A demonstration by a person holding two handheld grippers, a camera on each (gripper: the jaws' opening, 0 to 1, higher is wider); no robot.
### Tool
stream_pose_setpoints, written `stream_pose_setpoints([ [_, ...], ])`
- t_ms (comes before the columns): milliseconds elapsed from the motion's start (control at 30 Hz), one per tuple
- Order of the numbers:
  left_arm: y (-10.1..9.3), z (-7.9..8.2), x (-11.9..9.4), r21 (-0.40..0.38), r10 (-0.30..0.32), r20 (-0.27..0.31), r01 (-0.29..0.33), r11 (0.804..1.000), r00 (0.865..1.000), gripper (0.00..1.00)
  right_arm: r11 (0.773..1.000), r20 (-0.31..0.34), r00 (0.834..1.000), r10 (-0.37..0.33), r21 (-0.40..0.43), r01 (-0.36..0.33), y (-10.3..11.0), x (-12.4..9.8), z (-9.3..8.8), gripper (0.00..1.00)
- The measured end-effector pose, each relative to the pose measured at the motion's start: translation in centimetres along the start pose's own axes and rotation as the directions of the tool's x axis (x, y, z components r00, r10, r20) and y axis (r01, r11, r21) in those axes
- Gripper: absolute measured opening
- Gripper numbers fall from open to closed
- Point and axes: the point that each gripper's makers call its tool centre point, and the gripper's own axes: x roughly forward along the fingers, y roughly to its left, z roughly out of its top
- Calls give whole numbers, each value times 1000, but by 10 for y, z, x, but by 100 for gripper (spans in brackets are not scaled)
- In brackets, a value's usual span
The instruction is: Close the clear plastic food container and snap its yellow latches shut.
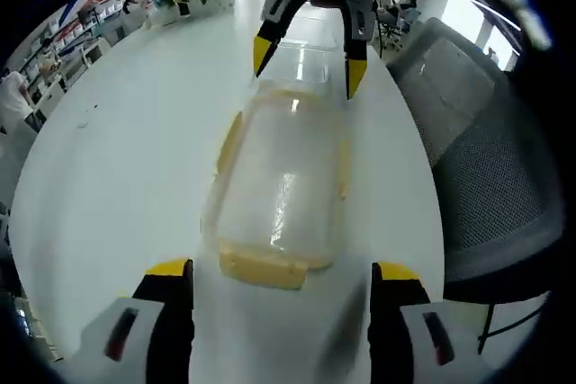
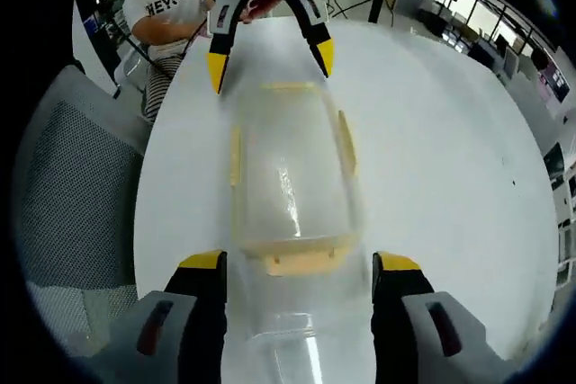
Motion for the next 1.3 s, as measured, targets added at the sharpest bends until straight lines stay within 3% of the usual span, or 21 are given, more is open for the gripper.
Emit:
stream_pose_setpoints([
  [267,6,-7,6,63,-1,-55,4,998,998,68,995,-76,997,13,-99,-20,0,11,-5,59],
  [400,7,-4,6,82,4,-50,0,997,999,63,995,-91,996,19,-101,-28,-1,12,-5,54],
  [500,9,-6,7,104,4,-62,3,995,998,51,994,-107,994,18,-108,-30,-1,14,-6,45],
  [700,6,-3,7,106,-25,-48,30,994,999,43,994,-130,991,23,-99,-37,-1,16,-7,38],
  [767,7,-5,6,122,-36,-48,42,992,998,36,994,-132,991,37,-100,-50,1,15,-8,38],
  [1067,4,-3,6,113,-26,-58,32,993,998,34,994,-155,987,45,-96,-60,0,15,-7,36],
  [1300,3,-6,4,112,-21,-69,29,993,997,33,992,-138,990,40,-110,-55,-1,15,-4,35],
])
